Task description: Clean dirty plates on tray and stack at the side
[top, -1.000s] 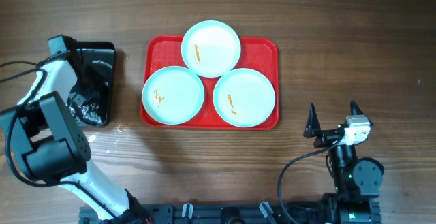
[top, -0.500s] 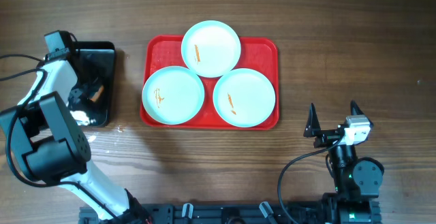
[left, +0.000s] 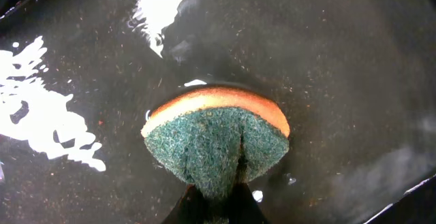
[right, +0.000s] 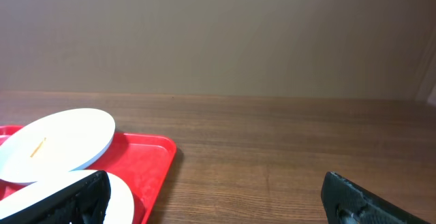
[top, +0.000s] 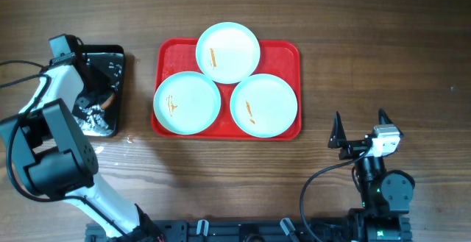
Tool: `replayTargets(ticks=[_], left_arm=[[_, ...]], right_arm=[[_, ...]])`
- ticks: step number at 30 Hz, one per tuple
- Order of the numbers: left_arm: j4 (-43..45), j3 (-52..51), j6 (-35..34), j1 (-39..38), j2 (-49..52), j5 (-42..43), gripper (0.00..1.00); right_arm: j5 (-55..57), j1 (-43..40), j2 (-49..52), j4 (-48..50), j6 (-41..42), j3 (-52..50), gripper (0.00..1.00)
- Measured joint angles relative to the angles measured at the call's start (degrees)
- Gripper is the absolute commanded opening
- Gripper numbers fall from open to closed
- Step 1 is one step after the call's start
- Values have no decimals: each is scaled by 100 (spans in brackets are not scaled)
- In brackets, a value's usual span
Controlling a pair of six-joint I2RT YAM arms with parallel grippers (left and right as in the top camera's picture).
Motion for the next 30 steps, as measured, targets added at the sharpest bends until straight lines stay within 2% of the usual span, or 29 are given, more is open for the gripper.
replayTargets(ticks=[4,11,15,20,27,30], left_arm=[[-203,-24,0,0,-437,2,4],[-415,-24,0,0,-2083,0,4],[-415,-24,0,0,-2485,0,4],[-280,-24,391,0,-2463,-122,4],[-472,-57,656,39,-1163,-428,4],[-457,-68,686,44,-1362,-444,4]], right_arm=[[2,-2,0,0,0,0,100],[2,0,0,0,0,0,100],[0,0,0,0,0,0,100],[2,0,0,0,0,0,100],[2,0,0,0,0,0,100],[0,0,0,0,0,0,100]])
